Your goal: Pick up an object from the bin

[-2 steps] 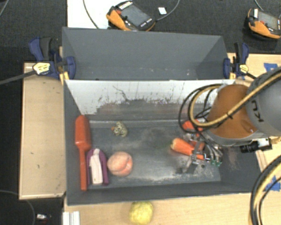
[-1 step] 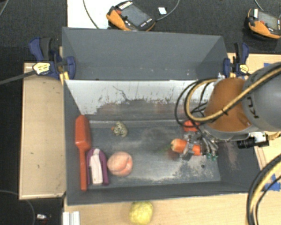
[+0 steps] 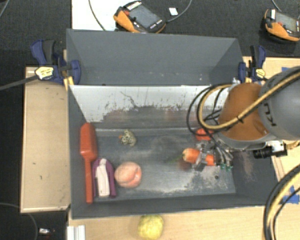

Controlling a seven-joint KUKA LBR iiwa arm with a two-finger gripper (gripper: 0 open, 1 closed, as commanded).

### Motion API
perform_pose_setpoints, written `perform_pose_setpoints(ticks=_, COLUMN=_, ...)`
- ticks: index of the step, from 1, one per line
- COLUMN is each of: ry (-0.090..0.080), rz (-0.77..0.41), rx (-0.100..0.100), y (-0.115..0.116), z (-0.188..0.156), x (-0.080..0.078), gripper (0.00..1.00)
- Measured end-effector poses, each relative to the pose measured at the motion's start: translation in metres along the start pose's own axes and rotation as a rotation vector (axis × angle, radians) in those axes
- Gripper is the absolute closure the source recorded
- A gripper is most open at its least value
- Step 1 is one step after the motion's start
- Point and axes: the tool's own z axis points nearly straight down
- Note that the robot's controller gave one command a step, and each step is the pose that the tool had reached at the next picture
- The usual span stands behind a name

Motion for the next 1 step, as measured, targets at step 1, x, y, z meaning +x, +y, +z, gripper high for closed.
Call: perform_pose_setpoints(ticks=1, ry=0.004, rz=-0.003, rx=0.0, y=-0.0003, z=-0.0349, x=0.0011, gripper=1.0)
